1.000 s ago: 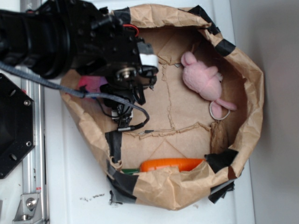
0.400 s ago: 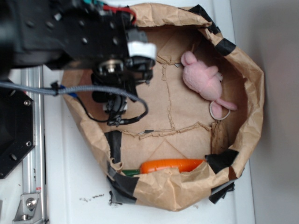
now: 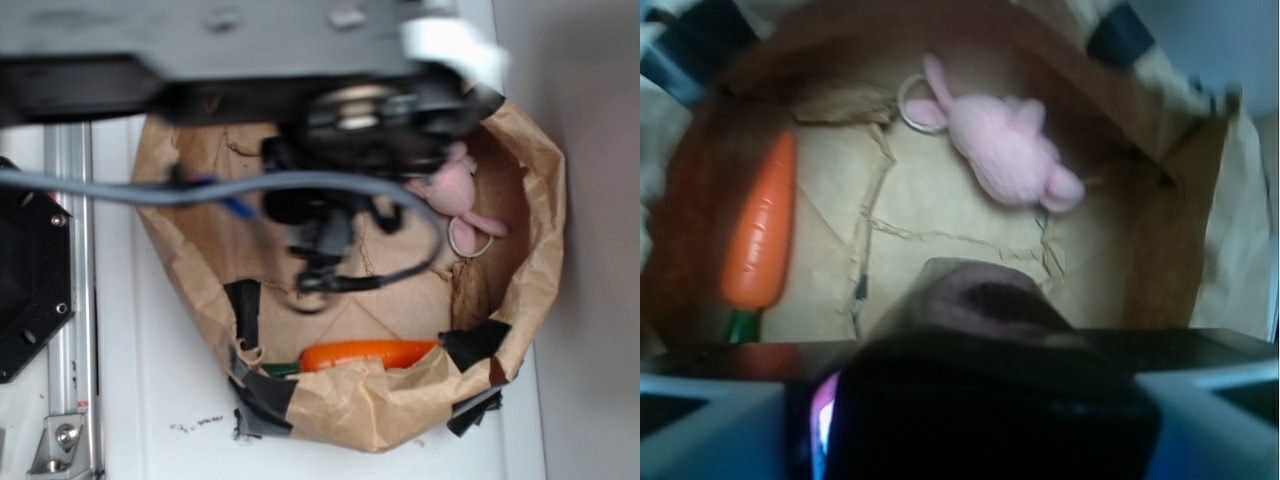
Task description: Grab the black box.
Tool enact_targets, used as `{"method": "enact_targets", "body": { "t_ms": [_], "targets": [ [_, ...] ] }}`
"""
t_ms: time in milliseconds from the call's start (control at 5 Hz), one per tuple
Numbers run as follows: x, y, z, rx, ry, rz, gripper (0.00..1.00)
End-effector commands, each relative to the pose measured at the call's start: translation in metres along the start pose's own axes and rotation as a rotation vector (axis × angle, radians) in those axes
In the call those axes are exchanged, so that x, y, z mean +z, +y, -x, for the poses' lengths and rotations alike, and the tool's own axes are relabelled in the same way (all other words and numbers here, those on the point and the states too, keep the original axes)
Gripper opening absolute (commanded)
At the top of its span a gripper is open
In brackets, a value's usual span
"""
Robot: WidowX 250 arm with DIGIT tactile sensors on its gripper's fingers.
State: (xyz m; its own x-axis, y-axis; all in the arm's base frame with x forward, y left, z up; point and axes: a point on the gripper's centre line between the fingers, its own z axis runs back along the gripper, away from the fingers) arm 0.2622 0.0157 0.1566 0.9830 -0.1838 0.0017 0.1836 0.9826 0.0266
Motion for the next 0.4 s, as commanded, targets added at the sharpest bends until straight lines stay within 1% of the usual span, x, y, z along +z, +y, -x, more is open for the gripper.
{"method": "enact_targets", "body": {
  "t_ms": [0, 200],
  "targets": [
    [-0.0067, 0.0035, -0.0069, -0.058, -0.013, -0.015, 0.00],
    [-0.0044, 0.0057, -0.0039, -0.035, -0.029, -0.054, 0.00]
  ]
}}
